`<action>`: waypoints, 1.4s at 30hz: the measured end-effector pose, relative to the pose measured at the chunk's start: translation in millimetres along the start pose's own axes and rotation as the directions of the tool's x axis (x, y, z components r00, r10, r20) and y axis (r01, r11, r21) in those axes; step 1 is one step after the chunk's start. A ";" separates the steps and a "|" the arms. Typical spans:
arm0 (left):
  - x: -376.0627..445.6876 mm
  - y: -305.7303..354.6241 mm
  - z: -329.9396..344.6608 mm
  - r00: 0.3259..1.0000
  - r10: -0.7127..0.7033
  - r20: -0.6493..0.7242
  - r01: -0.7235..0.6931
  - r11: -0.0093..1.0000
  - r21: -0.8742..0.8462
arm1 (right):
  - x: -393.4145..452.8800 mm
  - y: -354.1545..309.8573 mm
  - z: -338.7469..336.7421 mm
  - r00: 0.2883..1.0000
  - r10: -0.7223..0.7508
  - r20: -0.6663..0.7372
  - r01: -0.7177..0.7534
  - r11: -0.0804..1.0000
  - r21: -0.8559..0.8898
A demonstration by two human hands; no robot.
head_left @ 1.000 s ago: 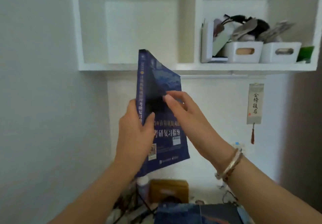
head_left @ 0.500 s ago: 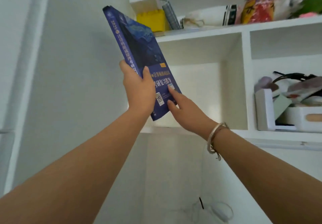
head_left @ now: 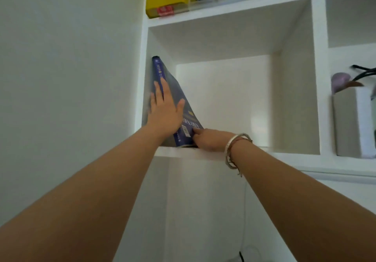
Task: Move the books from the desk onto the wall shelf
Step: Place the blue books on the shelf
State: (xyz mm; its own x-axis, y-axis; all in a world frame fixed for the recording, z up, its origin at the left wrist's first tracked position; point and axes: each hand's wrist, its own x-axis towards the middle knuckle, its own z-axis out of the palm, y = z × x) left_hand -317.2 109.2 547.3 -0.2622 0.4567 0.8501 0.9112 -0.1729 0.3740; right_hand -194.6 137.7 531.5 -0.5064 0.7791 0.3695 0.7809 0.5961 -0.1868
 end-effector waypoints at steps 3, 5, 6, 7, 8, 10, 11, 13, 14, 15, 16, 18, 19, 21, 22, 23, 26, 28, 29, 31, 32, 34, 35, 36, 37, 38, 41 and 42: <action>0.6 -11.8 -2.4 0.996 0.007 0.090 -0.010 0.999 0.033 | 7.9 6.0 5.0 1.000 -0.010 0.010 0.010 1.000 -0.005; -8.4 -19.6 -0.8 0.992 -0.001 0.130 -0.001 1.000 0.016 | 3.5 6.9 6.8 0.998 -0.024 -0.062 0.027 0.998 0.051; -15.8 -21.6 -0.8 0.990 0.006 0.139 -0.008 1.000 0.012 | -2.4 6.9 7.3 0.992 -0.030 -0.124 0.041 0.995 0.090; -25.6 -21.7 -1.9 0.991 0.027 0.130 -0.028 1.000 0.005 | -11.9 7.0 7.7 0.978 -0.025 -0.207 0.051 0.991 0.122; -37.7 -19.5 -3.8 0.994 0.049 0.102 -0.047 0.999 -0.023 | -23.4 7.9 8.8 0.951 -0.021 -0.309 0.068 0.987 0.144; -70.7 -10.6 -11.1 0.997 0.074 0.005 -0.073 0.990 -0.120 | -53.8 11.4 13.8 0.871 -0.044 -0.489 0.147 0.974 0.174; -92.3 -7.1 -14.7 0.995 0.095 -0.037 -0.100 0.982 -0.162 | -73.4 14.2 18.0 0.836 -0.063 -0.544 0.199 0.961 0.193; -139.2 -3.8 -17.8 0.985 0.164 -0.054 -0.172 0.964 -0.203 | -115.5 22.1 29.1 0.792 -0.087 -0.604 0.279 0.932 0.232; -161.5 -4.1 -17.5 0.979 0.201 -0.029 -0.203 0.956 -0.210 | -136.6 27.8 36.3 0.782 -0.093 -0.616 0.300 0.923 0.240; -182.8 -5.5 -15.9 0.976 0.218 0.002 -0.213 0.953 -0.216 | -157.1 33.5 45.0 0.782 -0.090 -0.617 0.300 0.922 0.246; -202.3 -6.5 -14.0 0.976 0.215 0.032 -0.203 0.953 -0.225 | -176.0 39.2 53.7 0.791 -0.078 -0.607 0.288 0.923 0.256; -237.7 -6.0 -9.3 0.976 0.204 0.080 -0.176 0.947 -0.267 | -206.9 51.4 73.4 0.829 -0.040 -0.558 0.241 0.925 0.293; -254.1 -4.3 -6.0 0.974 0.200 0.106 -0.162 0.944 -0.289 | -220.3 57.1 84.0 0.849 -0.012 -0.528 0.206 0.928 0.310; -286.1 -1.1 3.6 0.966 0.181 0.184 -0.113 0.937 -0.330 | -245.2 69.4 106.0 0.878 0.064 -0.473 0.113 0.935 0.337; -302.0 0.9 10.2 0.958 0.170 0.229 -0.082 0.933 -0.350 | -257.5 76.4 117.3 0.887 0.107 -0.449 0.065 0.934 0.350; -318.9 2.0 17.6 0.947 0.165 0.277 -0.054 0.929 -0.367 | -270.8 83.8 128.8 0.892 0.153 -0.425 0.016 0.930 0.367; -372.6 3.2 41.8 0.891 0.166 0.422 0.006 0.926 -0.377 | -312.0 108.6 167.1 0.905 0.294 -0.309 -0.151 0.898 0.413; -409.1 1.3 58.7 0.835 0.142 0.532 0.069 0.932 -0.356 | -339.1 128.5 195.5 0.902 0.389 -0.186 -0.283 0.860 0.425; -426.6 -0.7 68.4 0.799 0.126 0.588 0.100 0.937 -0.336 | -351.8 138.9 209.1 0.890 0.439 -0.123 -0.349 0.831 0.434; -458.1 -3.0 84.8 0.726 0.107 0.679 0.142 0.943 -0.300 | -375.0 157.2 233.8 0.847 0.531 0.008 -0.480 0.759 0.440; -472.9 -4.4 92.6 0.693 0.097 0.714 0.161 0.945 -0.285 | -384.4 165.8 246.8 0.814 0.576 0.077 -0.548 0.717 0.432; -501.6 -7.2 106.0 0.603 0.029 0.797 0.226 0.952 -0.206 | -398.9 179.6 274.1 0.716 0.660 0.225 -0.687 0.610 0.395; -516.9 -13.6 116.2 0.541 -0.039 0.840 0.274 0.952 -0.132 | -403.2 184.5 287.0 0.660 0.690 0.296 -0.744 0.548 0.381; -528.8 -18.1 122.8 0.465 -0.125 0.876 0.332 0.943 -0.042 | -406.6 187.6 298.5 0.596 0.712 0.372 -0.798 0.472 0.376; -540.3 -24.9 128.7 0.383 -0.215 0.898 0.398 0.916 0.049 | -409.7 189.0 309.5 0.529 0.724 0.443 -0.841 0.376 0.390; -550.6 -33.8 134.5 0.304 -0.289 0.908 0.445 0.886 0.132 | -412.3 188.4 318.8 0.469 0.723 0.508 -0.869 0.277 0.409; -566.7 -48.0 142.1 0.090 -0.408 0.909 0.580 0.763 0.285 | -414.9 188.8 341.5 0.365 0.672 0.644 -0.890 0.049 0.454; -569.7 -50.4 143.6 0.049 -0.434 0.900 0.631 0.711 0.309 | -415.5 190.0 347.6 0.348 0.651 0.675 -0.877 -0.027 0.479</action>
State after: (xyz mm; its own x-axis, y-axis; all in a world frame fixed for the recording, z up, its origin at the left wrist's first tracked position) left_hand -168.2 -16.9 -9.1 -0.1224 0.8824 -0.4544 0.5807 0.4349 0.6882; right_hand 37.1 -5.3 26.1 0.0853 0.7901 -0.6070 0.2476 -0.6070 -0.7552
